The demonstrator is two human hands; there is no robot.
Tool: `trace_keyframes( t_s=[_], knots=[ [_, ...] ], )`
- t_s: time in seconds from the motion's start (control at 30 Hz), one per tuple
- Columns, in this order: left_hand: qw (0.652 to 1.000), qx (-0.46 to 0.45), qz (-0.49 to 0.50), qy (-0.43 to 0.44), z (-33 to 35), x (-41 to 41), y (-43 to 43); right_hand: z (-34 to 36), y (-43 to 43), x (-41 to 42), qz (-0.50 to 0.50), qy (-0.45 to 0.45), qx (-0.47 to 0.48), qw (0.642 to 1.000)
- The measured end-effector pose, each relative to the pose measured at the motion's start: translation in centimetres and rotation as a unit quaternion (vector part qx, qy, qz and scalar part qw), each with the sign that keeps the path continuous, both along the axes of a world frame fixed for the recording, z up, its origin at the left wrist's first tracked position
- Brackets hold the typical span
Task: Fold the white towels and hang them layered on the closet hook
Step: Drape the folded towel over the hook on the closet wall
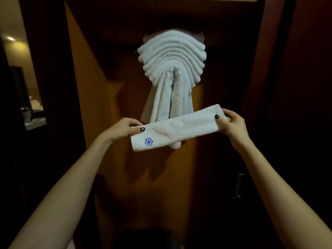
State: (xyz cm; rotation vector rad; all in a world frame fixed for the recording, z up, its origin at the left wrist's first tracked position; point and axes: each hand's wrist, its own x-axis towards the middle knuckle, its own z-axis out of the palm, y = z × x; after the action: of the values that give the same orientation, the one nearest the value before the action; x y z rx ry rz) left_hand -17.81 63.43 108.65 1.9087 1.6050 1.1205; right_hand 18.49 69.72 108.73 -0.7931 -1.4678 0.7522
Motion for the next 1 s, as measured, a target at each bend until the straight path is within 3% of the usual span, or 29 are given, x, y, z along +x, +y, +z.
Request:
trace_keyframes(
  t_s=[0.1, 0.4, 0.8, 1.0],
  knots=[
    [0.998, 0.057, 0.010, 0.026, 4.7, -1.2, 3.2, 3.5, 3.2, -1.3, 0.020, 0.025, 0.032, 0.999],
    [0.976, 0.219, -0.008, -0.019, 18.5, -3.4, 9.5, 15.9, 10.5, -4.0, 0.036, 0.049, 0.179, 0.982],
    [0.892, 0.303, -0.156, -0.297, 27.3, -4.9, 16.1, 26.2, 18.8, -5.9, 0.103, 0.130, 0.179, 0.970],
    [0.874, 0.318, -0.163, -0.329, 28.4, -5.4, 18.9, 27.9, 21.0, -6.7, 0.093, 0.138, 0.150, 0.975]
  ],
)
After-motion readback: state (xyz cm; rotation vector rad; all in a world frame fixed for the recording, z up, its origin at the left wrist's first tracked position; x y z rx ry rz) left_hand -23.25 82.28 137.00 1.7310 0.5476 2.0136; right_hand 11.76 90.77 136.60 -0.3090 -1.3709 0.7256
